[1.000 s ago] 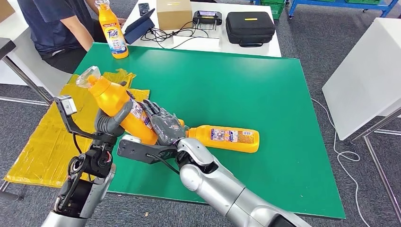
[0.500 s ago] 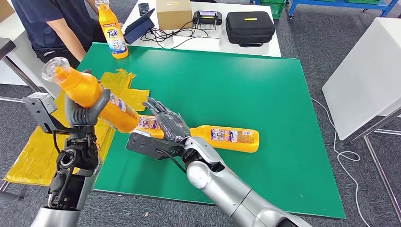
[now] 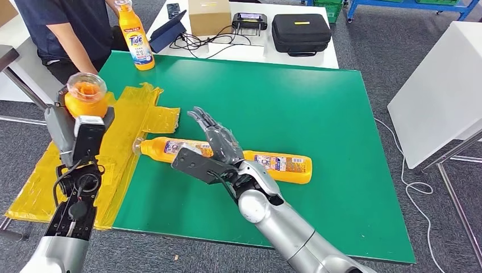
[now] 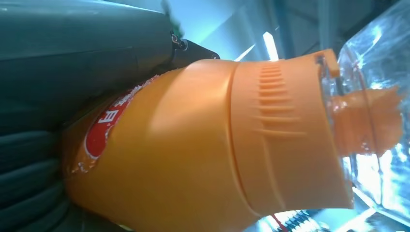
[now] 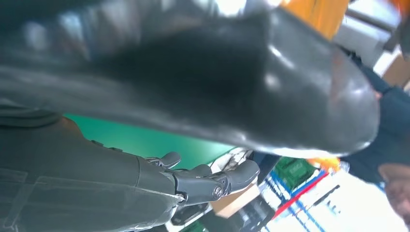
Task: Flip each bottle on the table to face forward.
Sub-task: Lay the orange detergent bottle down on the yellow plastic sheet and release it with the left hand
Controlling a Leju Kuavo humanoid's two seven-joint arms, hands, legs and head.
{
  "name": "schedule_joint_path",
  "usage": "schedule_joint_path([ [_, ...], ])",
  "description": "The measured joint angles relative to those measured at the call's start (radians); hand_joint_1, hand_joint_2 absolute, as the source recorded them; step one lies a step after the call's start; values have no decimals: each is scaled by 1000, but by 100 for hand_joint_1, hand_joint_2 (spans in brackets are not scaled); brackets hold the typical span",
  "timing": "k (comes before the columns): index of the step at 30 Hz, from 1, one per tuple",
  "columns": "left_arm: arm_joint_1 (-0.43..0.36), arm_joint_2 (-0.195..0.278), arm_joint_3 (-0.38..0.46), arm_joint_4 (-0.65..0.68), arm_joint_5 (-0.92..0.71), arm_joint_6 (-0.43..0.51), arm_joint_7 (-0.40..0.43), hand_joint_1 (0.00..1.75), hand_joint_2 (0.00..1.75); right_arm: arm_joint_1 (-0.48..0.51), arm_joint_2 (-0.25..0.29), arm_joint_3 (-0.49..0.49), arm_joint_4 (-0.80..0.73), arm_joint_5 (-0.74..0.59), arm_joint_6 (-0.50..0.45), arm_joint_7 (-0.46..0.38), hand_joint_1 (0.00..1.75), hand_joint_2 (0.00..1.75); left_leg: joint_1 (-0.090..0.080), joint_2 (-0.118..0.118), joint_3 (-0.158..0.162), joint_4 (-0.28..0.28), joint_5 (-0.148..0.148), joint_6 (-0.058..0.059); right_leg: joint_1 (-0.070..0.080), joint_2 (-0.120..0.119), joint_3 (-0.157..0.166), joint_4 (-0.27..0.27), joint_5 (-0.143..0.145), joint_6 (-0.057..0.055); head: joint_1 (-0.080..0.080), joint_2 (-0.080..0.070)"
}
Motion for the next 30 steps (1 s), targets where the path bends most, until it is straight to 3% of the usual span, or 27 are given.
schedule_joint_path([
  [5,3,20,-7,121,-172,55,16,175,175,30,-30,-51,-64,2,-7,-5,0,0,0,0,0,0,0,0,0,0,0,0,0,0,0,0],
  [14,71,28,13,287,-388,60,-5,175,175,78,-68,-115,-159,1,3,-30,0,0,0,1,0,0,0,0,0,1,0,0,0,0,0,0],
  [26,150,21,22,347,-468,61,-44,172,175,86,-80,-124,-182,-17,41,-42,0,0,0,0,0,0,0,0,0,1,0,0,0,0,0,0],
  [27,152,21,22,348,-468,61,-48,164,175,86,-80,-124,-182,-20,44,-46,0,0,0,0,0,0,0,0,0,1,0,0,0,0,0,0],
  [30,158,24,22,350,-469,61,-54,36,175,85,-84,-124,-182,-34,50,-57,0,0,0,0,0,0,0,0,0,1,0,0,0,0,0,0],
])
